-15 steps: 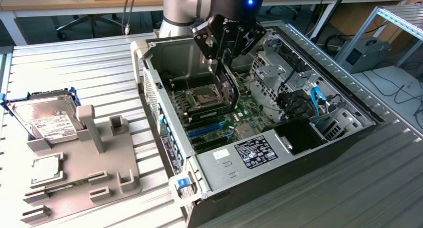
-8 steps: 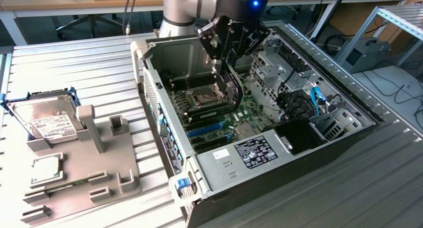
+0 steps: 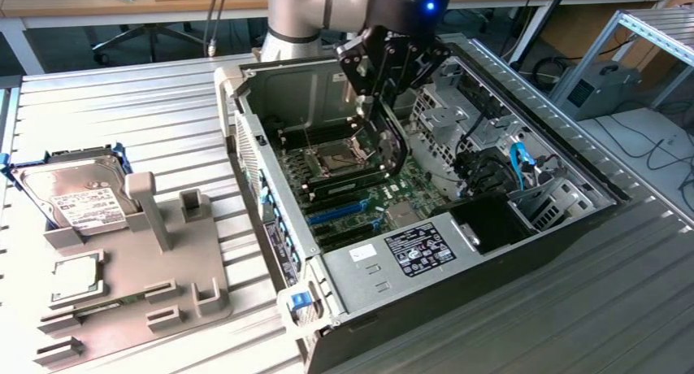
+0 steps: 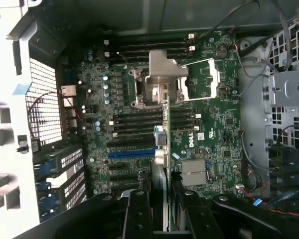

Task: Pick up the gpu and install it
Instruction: 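Pick up the gpu and move the gpu toward the slot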

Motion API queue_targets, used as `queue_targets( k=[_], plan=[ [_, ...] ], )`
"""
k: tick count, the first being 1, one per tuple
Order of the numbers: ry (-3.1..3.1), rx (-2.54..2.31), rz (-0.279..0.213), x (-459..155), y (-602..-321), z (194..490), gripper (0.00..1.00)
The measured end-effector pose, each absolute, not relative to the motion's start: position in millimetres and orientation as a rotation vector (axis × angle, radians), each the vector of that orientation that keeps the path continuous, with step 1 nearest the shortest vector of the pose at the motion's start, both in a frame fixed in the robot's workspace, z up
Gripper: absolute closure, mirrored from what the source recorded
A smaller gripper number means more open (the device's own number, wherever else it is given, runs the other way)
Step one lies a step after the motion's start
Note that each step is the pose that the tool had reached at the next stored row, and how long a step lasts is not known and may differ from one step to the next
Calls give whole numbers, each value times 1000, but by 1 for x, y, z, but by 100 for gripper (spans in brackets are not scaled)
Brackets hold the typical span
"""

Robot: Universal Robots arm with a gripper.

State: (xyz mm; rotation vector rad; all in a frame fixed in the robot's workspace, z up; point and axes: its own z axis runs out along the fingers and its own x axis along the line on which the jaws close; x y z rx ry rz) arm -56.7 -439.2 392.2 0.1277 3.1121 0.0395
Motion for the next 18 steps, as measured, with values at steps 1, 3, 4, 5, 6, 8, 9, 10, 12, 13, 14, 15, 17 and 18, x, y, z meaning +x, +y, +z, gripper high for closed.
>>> queue_targets(
  k=[1,3,4,5,6,8,9,10,12,13,14,15,17,18],
  plan=[
    [3112,128,40,-55,-439,392,73],
    [3112,128,39,-52,-438,391,73],
    [3112,128,39,-51,-438,391,73],
    [3112,128,39,-50,-437,391,73],
    [3112,128,40,-48,-437,390,73],
    [3112,128,40,-45,-436,390,73],
    [3112,128,39,-44,-435,389,73],
    [3112,128,39,-43,-435,389,73],
    [3112,128,39,-40,-434,388,73],
    [3112,128,39,-38,-433,388,73],
    [3112,128,39,-37,-433,387,73],
    [3112,128,39,-36,-432,387,73],
    [3112,128,39,-34,-431,386,73],
    [3112,128,39,-32,-430,385,73]
  ],
)
